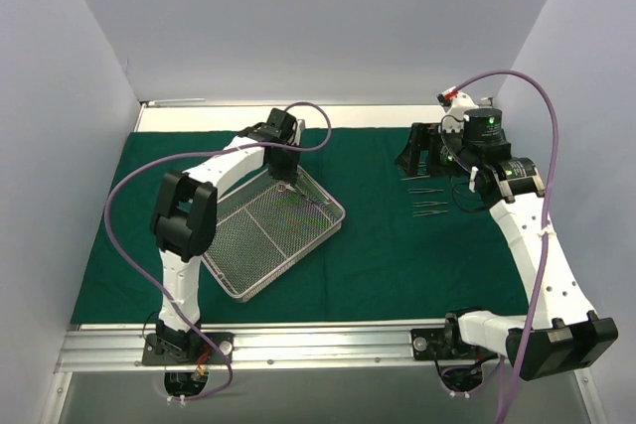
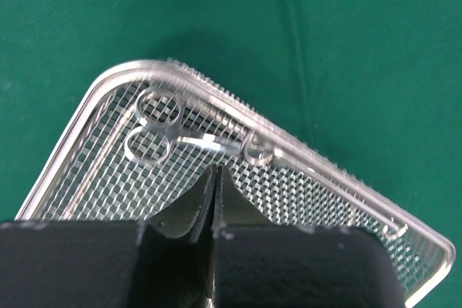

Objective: Open and lay out the surgical kit
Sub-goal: Pick up the medical item from the container.

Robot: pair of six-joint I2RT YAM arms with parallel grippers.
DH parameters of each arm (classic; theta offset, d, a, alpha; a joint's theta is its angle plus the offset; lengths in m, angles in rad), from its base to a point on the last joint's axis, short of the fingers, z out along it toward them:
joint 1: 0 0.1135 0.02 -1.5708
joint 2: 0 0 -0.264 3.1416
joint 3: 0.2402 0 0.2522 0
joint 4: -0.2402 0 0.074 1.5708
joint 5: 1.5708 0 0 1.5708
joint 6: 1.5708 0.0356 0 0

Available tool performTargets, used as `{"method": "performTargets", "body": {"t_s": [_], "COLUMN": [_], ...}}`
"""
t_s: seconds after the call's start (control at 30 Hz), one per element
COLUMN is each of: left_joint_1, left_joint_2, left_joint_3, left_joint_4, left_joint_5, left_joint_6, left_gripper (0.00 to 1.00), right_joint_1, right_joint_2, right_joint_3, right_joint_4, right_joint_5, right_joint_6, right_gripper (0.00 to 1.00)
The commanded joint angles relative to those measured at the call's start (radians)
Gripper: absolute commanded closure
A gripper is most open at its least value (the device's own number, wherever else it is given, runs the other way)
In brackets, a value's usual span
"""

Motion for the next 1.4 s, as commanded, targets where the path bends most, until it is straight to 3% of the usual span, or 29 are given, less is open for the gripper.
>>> {"method": "performTargets", "body": {"t_s": [0.0, 0.67, 0.97, 1.37], "left_joint_1": [0.011, 0.038, 0.041, 0.041], "left_joint_2": [0.026, 0.099, 0.127, 0.047], "left_joint_3": [0.013, -0.025, -0.013, -0.134], "left_joint_4": [0.093, 0.171, 0.07, 0.011], "left_joint_5": [0.045, 0.06, 0.022, 0.028], "left_joint_6": [0.023, 0.026, 0.029, 0.014], "left_gripper": [0.98, 0.98, 0.98, 0.98], "right_joint_1": [-0.004, -0.019, -0.02, -0.019], "right_joint_2": [-0.016, -0.039, -0.036, -0.011], "right_joint_3": [0.04, 0.029, 0.006, -0.029], "right_joint_4": [-0.019, 0.008, 0.027, 0.054], "right_joint_5": [0.014, -0.022, -0.049, -0.088], "right_joint_6": [-0.013, 0.002, 0.01, 0.021], "right_gripper": [0.25, 0.23, 0.23, 0.22]}}
